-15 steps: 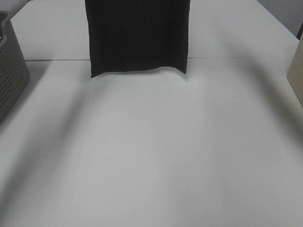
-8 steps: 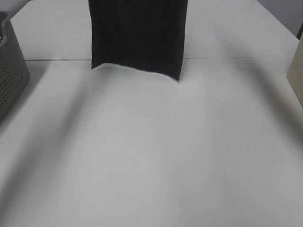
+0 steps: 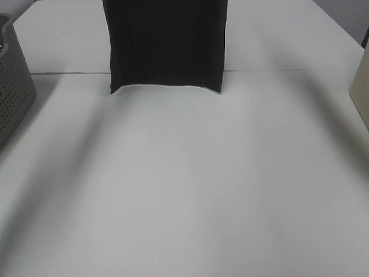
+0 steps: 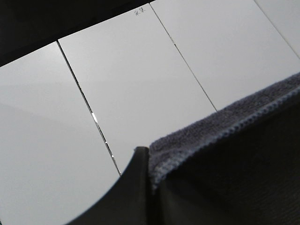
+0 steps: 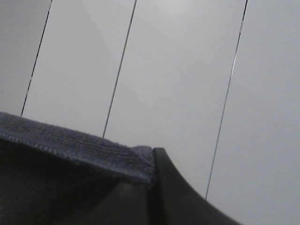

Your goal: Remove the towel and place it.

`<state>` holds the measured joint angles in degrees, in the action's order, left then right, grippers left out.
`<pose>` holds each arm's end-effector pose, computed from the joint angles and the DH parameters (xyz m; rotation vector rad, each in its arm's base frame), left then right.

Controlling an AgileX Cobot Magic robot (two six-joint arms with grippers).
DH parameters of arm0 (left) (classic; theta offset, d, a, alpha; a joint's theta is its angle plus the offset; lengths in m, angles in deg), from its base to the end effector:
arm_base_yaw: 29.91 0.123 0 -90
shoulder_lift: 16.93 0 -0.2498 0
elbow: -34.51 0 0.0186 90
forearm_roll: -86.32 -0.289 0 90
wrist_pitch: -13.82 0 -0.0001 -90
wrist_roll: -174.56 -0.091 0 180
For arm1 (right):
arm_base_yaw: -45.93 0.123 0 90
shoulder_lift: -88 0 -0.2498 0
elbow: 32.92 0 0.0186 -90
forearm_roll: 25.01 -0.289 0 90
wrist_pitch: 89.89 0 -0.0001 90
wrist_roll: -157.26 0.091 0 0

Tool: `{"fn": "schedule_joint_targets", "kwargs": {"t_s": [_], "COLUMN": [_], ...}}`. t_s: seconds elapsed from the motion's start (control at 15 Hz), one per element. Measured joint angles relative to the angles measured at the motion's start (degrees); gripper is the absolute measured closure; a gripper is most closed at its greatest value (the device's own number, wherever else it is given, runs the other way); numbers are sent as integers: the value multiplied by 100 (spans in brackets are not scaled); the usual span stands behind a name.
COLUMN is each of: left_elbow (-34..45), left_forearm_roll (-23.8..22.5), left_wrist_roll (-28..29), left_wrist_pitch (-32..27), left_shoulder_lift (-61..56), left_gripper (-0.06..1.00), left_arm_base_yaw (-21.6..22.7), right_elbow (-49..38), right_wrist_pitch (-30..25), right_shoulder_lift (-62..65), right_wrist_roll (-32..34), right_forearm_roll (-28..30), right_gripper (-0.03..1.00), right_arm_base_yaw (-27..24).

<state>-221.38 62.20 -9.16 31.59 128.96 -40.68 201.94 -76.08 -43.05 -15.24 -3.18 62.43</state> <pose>0.5331 -0.1129 0.4328 0.4117 0.8502 0.2003 0.4975 0.1558 0.4390 -0.3653 1.0459 0.0920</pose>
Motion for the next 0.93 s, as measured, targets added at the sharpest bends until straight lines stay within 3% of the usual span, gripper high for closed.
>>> {"fn": "schedule_joint_targets", "kwargs": {"t_s": [0.33,0.6,0.73,0.93], "left_elbow": [0,0,0,0], "left_forearm_roll": [-23,-29,34,338], "left_wrist_roll": [0,34,109,46], "left_wrist_pitch": [-252,-1175,-1896,-3678], "left_shoulder_lift": [0,0,0,-201], "left_gripper": [94,94,94,94], "left_arm_base_yaw": [-11,-63,-132,-361], "right_elbow": [0,-52,-103,-103], "right_wrist_pitch": [-149,-825,-1335,-2595], "right_shoulder_lift": [0,0,0,109], "right_wrist_roll": [132,510,802,1043], "right_forearm_roll": [0,0,-86,-791], "right_gripper": [96,96,96,96], "right_arm_base_yaw": [0,40,69,97]}}
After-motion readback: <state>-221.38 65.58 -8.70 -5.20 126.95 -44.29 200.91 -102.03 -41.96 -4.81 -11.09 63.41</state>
